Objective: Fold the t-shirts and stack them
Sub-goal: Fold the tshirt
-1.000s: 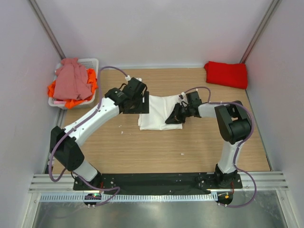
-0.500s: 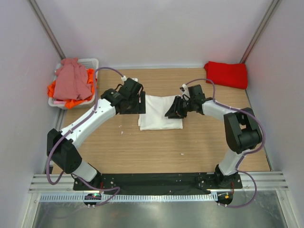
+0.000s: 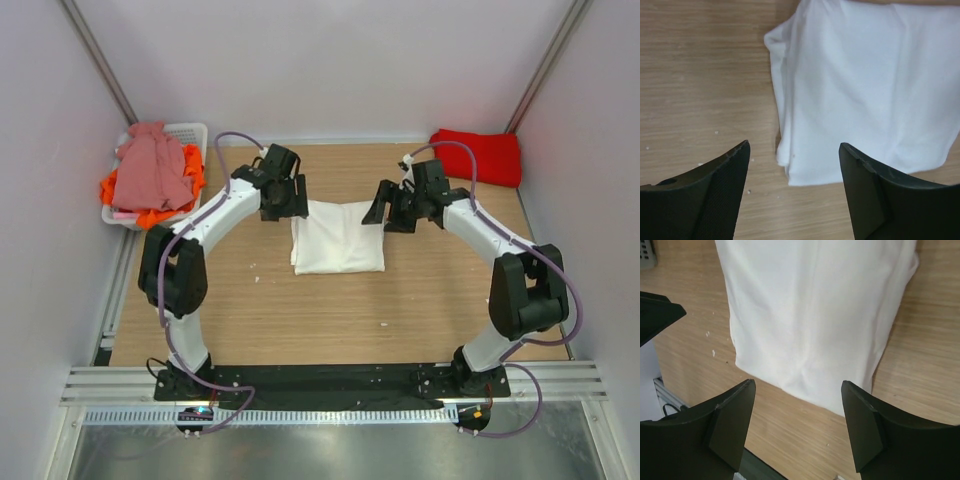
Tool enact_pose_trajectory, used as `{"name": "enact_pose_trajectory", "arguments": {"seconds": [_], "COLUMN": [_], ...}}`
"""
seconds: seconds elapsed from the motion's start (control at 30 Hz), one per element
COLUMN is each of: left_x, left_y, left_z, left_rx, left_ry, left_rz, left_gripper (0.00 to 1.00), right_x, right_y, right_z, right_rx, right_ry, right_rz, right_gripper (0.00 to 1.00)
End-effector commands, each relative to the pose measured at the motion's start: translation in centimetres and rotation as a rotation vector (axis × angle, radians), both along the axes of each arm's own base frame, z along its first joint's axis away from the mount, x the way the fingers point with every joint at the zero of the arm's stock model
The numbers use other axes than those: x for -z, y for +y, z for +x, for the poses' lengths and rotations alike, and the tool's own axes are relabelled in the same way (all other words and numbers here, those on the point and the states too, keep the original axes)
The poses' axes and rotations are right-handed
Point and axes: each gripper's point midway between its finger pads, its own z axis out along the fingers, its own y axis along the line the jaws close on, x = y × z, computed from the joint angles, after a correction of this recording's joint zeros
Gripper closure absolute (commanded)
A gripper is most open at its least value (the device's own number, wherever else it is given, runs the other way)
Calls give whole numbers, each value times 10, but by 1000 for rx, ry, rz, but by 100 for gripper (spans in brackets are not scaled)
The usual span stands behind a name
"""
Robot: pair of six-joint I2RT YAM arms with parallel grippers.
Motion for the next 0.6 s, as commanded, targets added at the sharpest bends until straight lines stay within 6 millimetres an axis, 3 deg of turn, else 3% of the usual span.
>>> {"name": "enact_pose_trajectory", "arguments": {"seconds": [0.0,0.07,0.13,0.17,0.37,0.47,0.57], "left_x": [-8,5,5,20,34,46,51], "left_y": [-17,-25,-28,-33,-40,-41,-46], "left_z": [43,58,73,76,105,116,122], "left_rx": [42,63,67,81,99,92,103], "left_ry": [-79,-52,-62,-31,-41,-27,-6], "left_rz": [-89,-120,-144,-154,-193,-233,-290], "left_gripper": [29,31,33,34,40,48,71], "right_x": [-19,-18,-20,-19,-18,-17,-13], "right_y": [-20,-21,-23,-25,-40,-48,-54], "right_z": [31,34,37,36,27,21,20], "right_rx": [63,65,69,70,104,129,153], "right_ry": [-66,-57,-63,-65,-72,-84,-84], "right_rz": [-52,-45,-44,-47,-67,-79,-77], "right_gripper": [24,24,24,24,24,24,23]}}
